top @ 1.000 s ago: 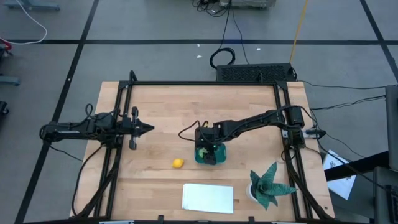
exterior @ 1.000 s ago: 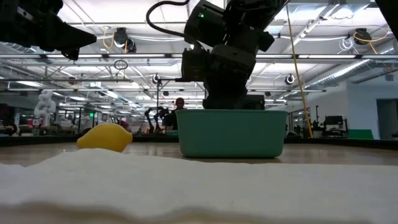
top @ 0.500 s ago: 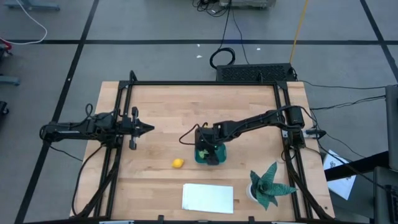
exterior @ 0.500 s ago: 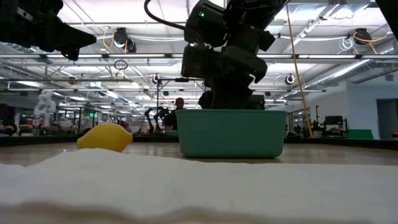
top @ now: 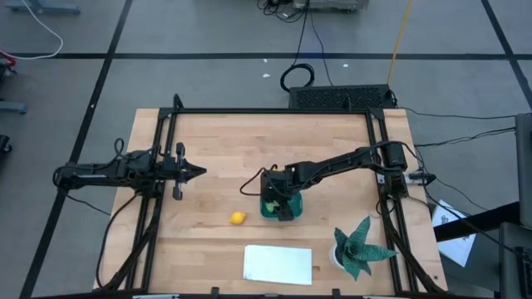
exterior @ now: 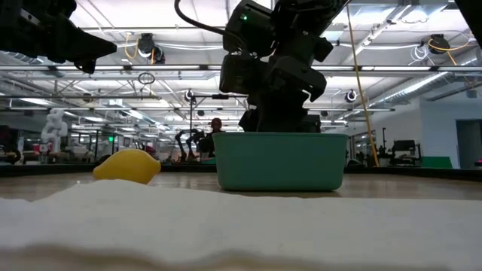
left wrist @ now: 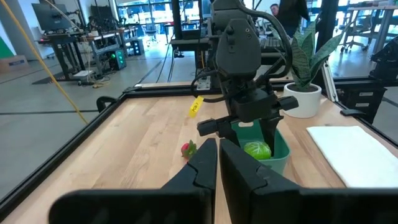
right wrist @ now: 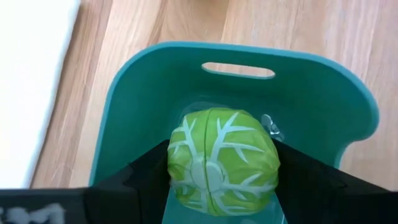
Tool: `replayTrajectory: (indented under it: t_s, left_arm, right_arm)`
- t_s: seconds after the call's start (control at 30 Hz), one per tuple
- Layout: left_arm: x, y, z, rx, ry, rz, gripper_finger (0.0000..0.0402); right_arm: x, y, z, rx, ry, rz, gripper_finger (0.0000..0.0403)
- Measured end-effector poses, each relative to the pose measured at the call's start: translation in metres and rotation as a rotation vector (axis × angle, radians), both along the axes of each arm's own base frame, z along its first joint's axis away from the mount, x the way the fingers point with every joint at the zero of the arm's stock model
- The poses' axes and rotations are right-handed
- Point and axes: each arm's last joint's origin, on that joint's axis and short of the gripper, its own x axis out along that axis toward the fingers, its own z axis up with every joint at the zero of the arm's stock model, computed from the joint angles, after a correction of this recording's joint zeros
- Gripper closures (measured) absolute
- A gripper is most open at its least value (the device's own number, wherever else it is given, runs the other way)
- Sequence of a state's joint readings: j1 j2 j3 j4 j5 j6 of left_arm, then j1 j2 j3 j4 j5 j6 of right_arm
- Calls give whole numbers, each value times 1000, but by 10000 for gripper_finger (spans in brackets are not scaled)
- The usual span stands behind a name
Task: Pick and placing Produce into tupperware
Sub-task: Put the cabbage into the bin, then put the lemon into the bin
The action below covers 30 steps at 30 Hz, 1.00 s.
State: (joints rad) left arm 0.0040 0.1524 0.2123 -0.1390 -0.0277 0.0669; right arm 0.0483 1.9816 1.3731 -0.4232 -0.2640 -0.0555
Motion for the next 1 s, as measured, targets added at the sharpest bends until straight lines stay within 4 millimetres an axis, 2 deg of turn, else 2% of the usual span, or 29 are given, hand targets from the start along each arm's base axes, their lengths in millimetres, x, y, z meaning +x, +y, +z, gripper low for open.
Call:
replayTrajectory:
  t_s: [0.4, 0.67, 1.0]
  left_arm:
    - [0, 0, 0, 0, 0, 0, 378]
    - [0, 0, 0, 0, 0, 0, 378]
    - [0, 0, 0, 0, 0, 0, 378]
  right_arm:
    - [-2, 0, -1, 7, 28, -14, 174]
    - [-2, 0, -1, 12, 31, -25, 139]
    - [0, 0, 0, 15, 16, -31, 134]
